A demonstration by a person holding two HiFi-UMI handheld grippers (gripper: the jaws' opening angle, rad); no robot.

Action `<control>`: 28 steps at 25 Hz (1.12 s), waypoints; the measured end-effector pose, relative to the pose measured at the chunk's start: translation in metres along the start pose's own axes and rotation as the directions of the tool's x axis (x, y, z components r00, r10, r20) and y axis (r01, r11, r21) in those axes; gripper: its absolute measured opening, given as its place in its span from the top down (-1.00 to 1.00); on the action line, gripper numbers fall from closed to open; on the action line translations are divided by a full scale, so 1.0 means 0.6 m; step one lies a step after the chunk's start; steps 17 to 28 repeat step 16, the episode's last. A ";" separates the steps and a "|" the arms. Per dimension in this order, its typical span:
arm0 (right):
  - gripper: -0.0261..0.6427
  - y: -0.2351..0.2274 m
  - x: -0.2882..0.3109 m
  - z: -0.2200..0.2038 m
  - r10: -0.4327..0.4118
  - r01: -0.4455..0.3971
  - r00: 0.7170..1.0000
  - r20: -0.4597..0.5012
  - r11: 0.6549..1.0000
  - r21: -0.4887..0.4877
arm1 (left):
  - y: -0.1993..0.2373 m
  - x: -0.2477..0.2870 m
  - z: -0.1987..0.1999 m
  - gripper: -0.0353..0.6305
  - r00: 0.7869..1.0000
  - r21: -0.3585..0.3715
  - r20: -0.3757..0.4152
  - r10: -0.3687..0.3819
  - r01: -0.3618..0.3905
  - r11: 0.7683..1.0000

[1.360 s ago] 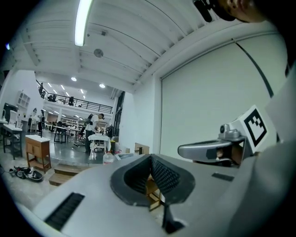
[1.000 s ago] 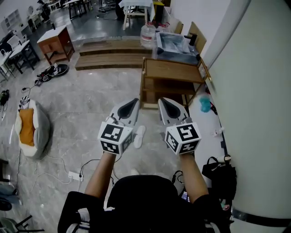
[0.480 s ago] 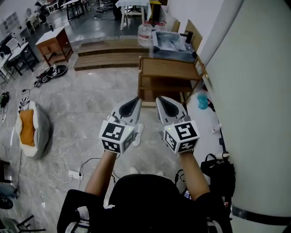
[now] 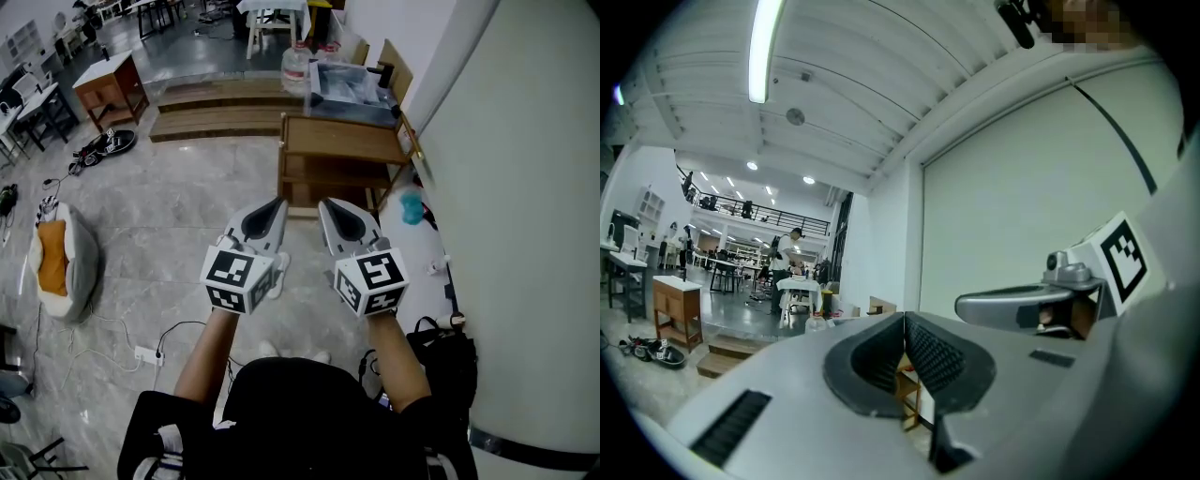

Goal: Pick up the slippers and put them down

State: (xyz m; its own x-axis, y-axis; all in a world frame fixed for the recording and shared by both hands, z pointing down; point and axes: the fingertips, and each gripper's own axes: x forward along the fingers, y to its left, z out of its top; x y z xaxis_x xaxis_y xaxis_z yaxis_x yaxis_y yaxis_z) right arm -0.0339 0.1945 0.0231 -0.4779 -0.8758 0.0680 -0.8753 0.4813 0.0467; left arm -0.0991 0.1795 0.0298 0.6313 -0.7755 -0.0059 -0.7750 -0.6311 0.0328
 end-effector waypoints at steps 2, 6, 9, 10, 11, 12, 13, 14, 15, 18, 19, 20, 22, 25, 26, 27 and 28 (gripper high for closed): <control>0.93 -0.005 -0.008 -0.001 0.000 -0.001 1.000 0.003 1.000 0.004 | -0.009 0.003 -0.004 0.87 1.000 0.004 -0.001 0.000 0.000 1.000; 0.93 -0.010 -0.020 0.000 0.000 0.000 1.000 0.008 1.000 0.003 | -0.024 0.007 0.000 0.88 1.000 0.005 0.003 0.000 0.000 1.000; 0.93 -0.021 -0.026 -0.003 -0.002 0.002 1.000 0.008 1.000 0.006 | -0.035 0.014 -0.001 0.87 1.000 0.011 0.002 0.001 -0.001 1.000; 0.93 -0.024 -0.027 -0.003 -0.002 0.002 1.000 0.008 1.000 0.008 | -0.037 0.015 -0.001 0.87 1.000 0.013 0.000 0.001 -0.001 1.000; 0.93 -0.025 -0.028 -0.003 -0.001 0.001 1.000 0.009 1.000 0.009 | -0.038 0.016 0.000 0.88 1.000 0.014 0.000 0.003 -0.003 1.000; 0.93 -0.026 -0.028 -0.002 0.000 0.000 1.000 0.010 1.000 0.008 | -0.038 0.017 0.001 0.87 1.000 0.014 0.000 0.005 -0.005 1.000; 0.93 -0.027 -0.029 -0.001 0.002 -0.002 1.000 0.010 1.000 0.008 | -0.038 0.018 0.002 0.88 1.000 0.013 0.001 0.007 -0.007 1.000; 0.93 -0.029 -0.029 -0.002 0.004 -0.004 1.000 0.011 1.000 0.007 | -0.039 0.019 0.002 0.87 1.000 0.013 0.002 0.009 -0.009 1.000; 0.93 -0.031 -0.030 -0.003 0.005 -0.005 1.000 0.010 1.000 0.007 | -0.040 0.021 0.002 0.87 1.000 0.013 0.002 0.010 -0.010 1.000; 0.93 -0.033 -0.031 -0.004 0.006 -0.006 1.000 0.010 1.000 0.007 | -0.042 0.023 0.001 0.87 1.000 0.013 0.001 0.011 -0.011 1.000; 0.93 -0.033 -0.031 -0.004 0.006 -0.006 1.000 0.010 1.000 0.007 | -0.042 0.023 0.001 0.87 1.000 0.013 0.001 0.011 -0.011 1.000; 0.93 -0.033 -0.031 -0.004 0.006 -0.006 1.000 0.010 1.000 0.007 | -0.042 0.023 0.001 0.87 1.000 0.013 0.001 0.011 -0.011 1.000; 0.93 -0.033 -0.031 -0.004 0.006 -0.006 1.000 0.010 1.000 0.007 | -0.042 0.023 0.001 0.87 1.000 0.013 0.001 0.011 -0.011 1.000; 0.93 -0.033 -0.031 -0.004 0.006 -0.006 1.000 0.010 1.000 0.007 | -0.042 0.023 0.001 0.87 1.000 0.013 0.001 0.011 -0.011 1.000; 0.93 -0.033 -0.031 -0.004 0.006 -0.006 1.000 0.010 1.000 0.007 | -0.042 0.023 0.001 0.87 1.000 0.013 0.001 0.011 -0.011 1.000; 0.93 -0.033 -0.031 -0.004 0.006 -0.006 1.000 0.010 1.000 0.007 | -0.042 0.023 0.001 0.87 1.000 0.013 0.001 0.011 -0.011 1.000; 0.93 -0.033 -0.031 -0.004 0.006 -0.006 1.000 0.010 1.000 0.007 | -0.042 0.023 0.001 0.87 1.000 0.013 0.001 0.011 -0.011 1.000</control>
